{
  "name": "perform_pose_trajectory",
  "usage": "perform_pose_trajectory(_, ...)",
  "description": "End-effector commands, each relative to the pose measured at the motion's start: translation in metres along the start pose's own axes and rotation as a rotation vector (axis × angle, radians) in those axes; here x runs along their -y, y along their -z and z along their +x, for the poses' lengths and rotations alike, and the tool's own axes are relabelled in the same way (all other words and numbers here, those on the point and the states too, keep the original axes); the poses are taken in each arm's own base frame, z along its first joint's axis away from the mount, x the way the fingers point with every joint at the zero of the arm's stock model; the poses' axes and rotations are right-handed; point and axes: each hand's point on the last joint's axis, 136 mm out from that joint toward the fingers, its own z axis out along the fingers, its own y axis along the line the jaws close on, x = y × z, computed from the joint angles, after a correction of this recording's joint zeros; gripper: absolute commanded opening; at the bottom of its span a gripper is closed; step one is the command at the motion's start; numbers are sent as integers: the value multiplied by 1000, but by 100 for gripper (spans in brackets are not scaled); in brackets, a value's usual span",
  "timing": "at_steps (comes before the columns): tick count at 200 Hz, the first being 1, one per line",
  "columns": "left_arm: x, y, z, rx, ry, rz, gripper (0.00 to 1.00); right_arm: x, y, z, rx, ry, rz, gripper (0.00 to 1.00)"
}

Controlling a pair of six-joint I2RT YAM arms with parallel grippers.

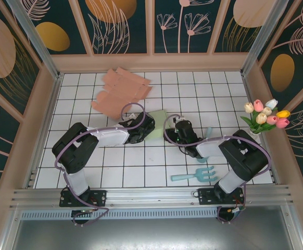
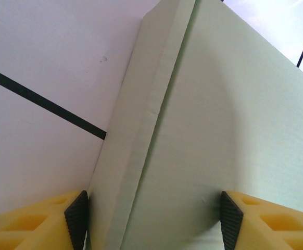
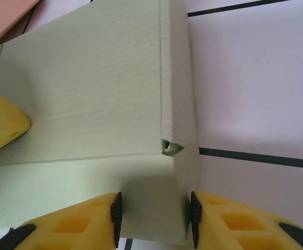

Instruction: Fold the paper box

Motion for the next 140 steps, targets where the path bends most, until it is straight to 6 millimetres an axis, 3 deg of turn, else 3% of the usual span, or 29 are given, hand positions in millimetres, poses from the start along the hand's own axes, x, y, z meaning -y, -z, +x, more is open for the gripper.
perform_pose_trajectory(1,-70,-13,27,-114,-80,-236,66,-24,2,-11,20,1,-108,38)
perform_pose_trajectory(88,-70,-16,29,-120,-75,-237,66,-38,22,-21,45,-6,-175,38)
perform_pose_trajectory(140,-71,-16,29,-121,-76,-240,66,-18,12,-18,49,35,-70,38)
